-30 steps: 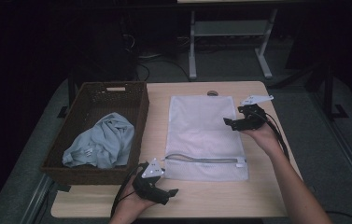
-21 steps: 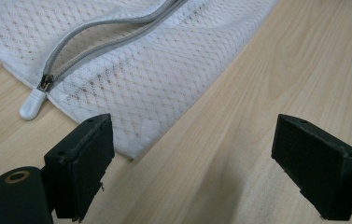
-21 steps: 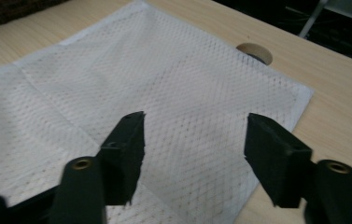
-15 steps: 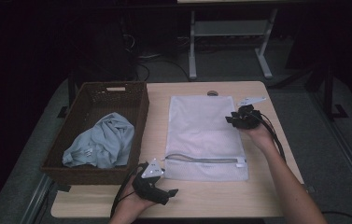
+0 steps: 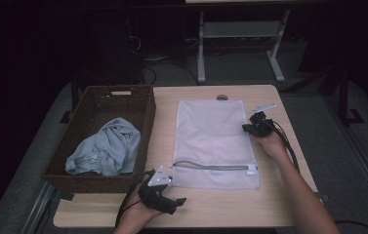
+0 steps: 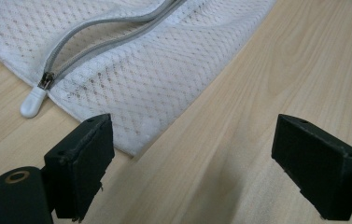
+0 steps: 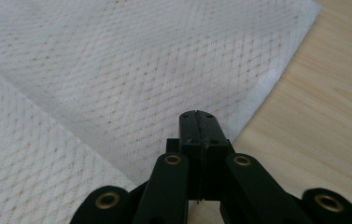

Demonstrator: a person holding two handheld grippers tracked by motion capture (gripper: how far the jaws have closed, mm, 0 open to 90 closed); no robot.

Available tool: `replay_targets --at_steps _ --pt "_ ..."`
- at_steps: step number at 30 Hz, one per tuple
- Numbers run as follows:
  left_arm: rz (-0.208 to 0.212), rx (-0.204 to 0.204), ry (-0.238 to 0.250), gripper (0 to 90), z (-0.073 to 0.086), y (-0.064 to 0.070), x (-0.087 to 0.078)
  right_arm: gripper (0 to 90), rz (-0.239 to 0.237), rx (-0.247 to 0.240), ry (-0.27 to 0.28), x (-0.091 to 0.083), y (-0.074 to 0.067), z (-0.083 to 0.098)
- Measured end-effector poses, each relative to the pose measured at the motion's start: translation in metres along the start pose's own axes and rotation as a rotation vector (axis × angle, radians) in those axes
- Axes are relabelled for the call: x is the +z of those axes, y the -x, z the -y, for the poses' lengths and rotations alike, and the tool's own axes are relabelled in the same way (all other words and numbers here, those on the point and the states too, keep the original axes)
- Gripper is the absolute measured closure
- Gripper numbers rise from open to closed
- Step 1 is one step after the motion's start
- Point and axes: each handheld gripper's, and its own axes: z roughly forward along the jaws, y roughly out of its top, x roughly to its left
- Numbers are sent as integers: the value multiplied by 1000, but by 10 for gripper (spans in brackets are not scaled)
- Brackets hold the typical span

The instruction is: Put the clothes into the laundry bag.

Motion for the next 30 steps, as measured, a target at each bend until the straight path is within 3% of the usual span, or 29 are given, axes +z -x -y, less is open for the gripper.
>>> replay_targets --at_steps 10,30 --pt "0 1 -7 126 0 0 1 894 4 -4 -27 1 4 5" --pt "-4 -7 -6 126 0 0 2 895 21 0 -93 -28 23 29"
